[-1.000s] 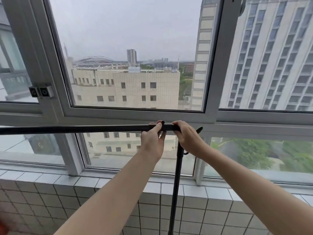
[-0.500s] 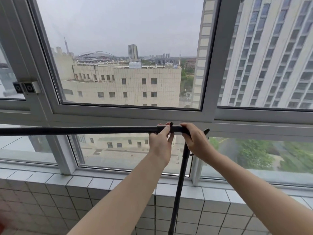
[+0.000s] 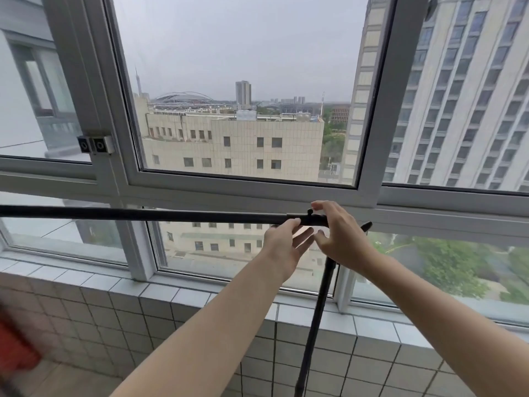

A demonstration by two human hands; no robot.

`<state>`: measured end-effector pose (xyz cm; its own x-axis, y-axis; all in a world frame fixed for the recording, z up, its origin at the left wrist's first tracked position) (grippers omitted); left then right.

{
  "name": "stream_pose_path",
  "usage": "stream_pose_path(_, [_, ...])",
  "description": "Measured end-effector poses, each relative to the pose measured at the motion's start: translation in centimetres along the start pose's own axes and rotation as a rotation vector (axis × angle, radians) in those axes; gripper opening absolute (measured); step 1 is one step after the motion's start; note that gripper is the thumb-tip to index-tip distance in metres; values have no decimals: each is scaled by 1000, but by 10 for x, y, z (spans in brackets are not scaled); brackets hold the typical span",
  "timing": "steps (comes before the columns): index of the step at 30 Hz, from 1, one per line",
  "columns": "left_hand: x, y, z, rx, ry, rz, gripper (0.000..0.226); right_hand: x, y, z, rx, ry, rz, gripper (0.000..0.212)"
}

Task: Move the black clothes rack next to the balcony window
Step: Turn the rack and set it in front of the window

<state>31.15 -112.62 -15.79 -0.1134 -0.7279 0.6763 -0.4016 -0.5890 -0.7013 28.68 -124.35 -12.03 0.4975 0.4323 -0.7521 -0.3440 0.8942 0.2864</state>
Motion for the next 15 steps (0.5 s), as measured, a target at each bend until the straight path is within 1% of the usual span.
stream_pose_path(3, [-12, -8, -22, -12, -10, 65, 23, -10, 21, -5, -7, -44, -15, 52])
stream_pose_path(6, [-35, -27, -46, 51, -58, 152, 24, -12, 53, -8, -28, -37, 30, 47])
stream_pose_path(8, [-53, -41, -62, 113, -92, 261, 24, -10, 72, -10, -43, -39, 43, 44])
stream_pose_path(11, [-90, -72, -99, 230, -159, 462, 23, 4, 116, -20, -66, -30, 60, 39])
stream_pose_path(15, [-145, -109, -156, 329, -216, 585, 21, 29, 186, -35, -115, 27, 83, 34])
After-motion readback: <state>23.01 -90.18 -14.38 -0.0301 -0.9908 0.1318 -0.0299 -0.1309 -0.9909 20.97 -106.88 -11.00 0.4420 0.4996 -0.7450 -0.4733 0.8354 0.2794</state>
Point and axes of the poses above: each hand's wrist, its own z-axis towards the middle knuckle, its own x-axis out of the palm, y = z × x, the point moved 5 cm from there along z, towards the middle knuckle, and after that the axes turned 4 degrees about -x, right-handed, at the moved point
